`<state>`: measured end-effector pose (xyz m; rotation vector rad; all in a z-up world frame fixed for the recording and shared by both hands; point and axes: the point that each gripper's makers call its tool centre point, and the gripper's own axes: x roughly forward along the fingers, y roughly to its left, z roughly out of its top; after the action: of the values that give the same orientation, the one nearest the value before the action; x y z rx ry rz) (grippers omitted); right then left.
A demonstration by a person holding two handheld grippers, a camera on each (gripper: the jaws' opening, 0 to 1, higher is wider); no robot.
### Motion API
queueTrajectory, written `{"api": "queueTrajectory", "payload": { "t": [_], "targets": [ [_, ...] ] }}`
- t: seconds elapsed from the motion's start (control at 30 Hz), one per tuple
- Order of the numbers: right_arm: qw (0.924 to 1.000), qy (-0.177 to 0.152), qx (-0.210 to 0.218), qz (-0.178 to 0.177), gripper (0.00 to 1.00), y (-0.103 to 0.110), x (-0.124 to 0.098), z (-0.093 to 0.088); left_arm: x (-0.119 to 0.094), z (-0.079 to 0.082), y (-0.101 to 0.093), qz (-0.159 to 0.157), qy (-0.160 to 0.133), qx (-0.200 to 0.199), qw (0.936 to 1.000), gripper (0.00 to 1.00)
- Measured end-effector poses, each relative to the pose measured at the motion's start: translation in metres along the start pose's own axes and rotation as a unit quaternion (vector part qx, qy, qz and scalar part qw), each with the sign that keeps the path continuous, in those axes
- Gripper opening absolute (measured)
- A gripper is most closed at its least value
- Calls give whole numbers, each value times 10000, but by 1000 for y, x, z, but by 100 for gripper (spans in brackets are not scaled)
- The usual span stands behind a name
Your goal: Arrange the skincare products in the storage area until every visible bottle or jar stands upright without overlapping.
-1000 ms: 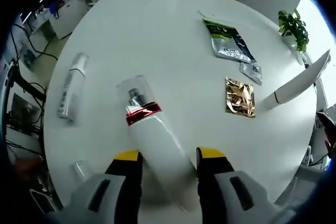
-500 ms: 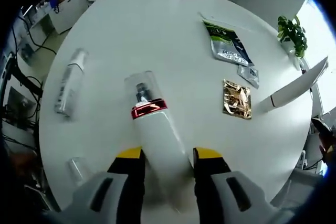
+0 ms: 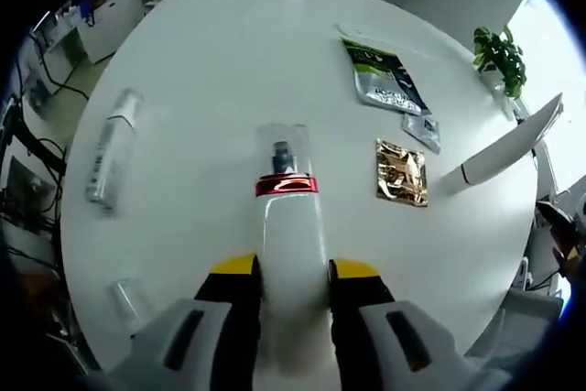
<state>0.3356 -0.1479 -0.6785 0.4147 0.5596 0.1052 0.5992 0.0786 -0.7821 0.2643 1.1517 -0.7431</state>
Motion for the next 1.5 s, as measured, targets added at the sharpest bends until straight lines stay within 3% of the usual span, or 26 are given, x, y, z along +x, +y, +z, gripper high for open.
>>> {"api": "queueTrajectory", "payload": {
  "t": [0.7,1.1,1.17,1.23,1.3,1.43,1.5],
  "targets": [
    [9997,37,-13,240,94,17,13,1,-12,1,-5,-507,-379,-723,9954,23],
    [9944,132,82,1049,93,78,46,-3,-37,4,-28,-893,-714,-874,9896,23],
    [9919,36,223,1247,93,90,49,3,-45,6,-34,-1014,-842,-879,9874,23],
    [9858,-245,702,1508,93,106,52,18,-53,8,-39,-1107,-953,-836,9857,23],
    [9753,-533,1082,1848,92,122,54,35,-60,10,-44,-1186,-1037,-837,9840,23],
    [9625,-694,1449,2186,93,142,65,56,-78,12,-56,-1379,-1235,-840,9791,23],
    [9617,-634,1441,2245,94,149,73,61,-86,12,-62,-1428,-1290,-810,9780,23]
  ]
}}
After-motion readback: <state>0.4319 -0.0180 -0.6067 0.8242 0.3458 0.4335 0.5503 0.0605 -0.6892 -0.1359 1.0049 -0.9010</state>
